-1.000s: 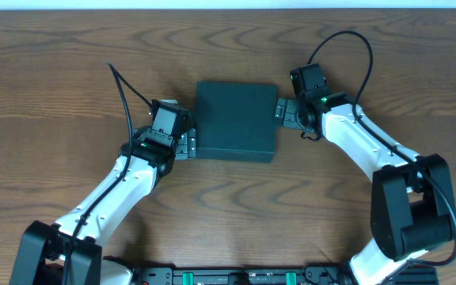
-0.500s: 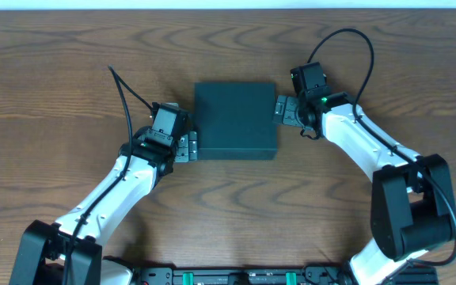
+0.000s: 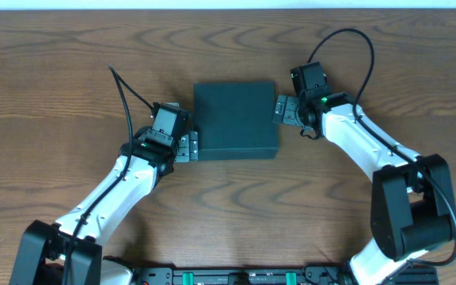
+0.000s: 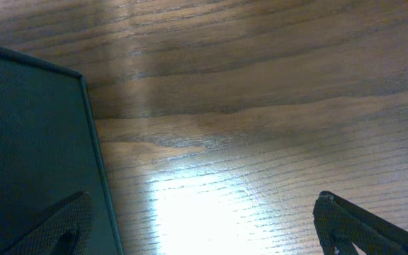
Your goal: Pack container
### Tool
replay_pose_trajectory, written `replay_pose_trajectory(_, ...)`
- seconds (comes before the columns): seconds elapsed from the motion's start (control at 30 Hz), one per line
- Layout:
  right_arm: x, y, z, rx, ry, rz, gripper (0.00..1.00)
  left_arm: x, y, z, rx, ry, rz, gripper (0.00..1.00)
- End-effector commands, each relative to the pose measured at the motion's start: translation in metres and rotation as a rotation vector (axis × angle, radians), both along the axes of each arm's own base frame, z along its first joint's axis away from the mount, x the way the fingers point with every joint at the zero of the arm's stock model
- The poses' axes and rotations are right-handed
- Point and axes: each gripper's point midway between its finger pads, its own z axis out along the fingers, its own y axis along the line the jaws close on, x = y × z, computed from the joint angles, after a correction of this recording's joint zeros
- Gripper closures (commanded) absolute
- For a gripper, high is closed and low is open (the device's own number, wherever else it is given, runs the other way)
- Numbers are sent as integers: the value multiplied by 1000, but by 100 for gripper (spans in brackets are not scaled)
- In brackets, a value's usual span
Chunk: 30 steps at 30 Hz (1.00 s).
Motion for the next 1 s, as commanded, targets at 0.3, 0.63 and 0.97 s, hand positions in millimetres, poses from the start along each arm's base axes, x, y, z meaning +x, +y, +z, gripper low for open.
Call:
replay_pose_trajectory(0.3, -27, -11, 98, 12, -145, 1, 1, -18, 21, 111, 11, -282, -23, 5)
replay_pose_trajectory(0.63, -107, -16, 172, -54, -217, 134, 1, -97, 39, 141, -64, -273, -60, 5)
replay_pose_trajectory(0.97, -179, -4, 231, 41, -398, 280, 1, -123, 49, 158, -176, -334, 34, 4)
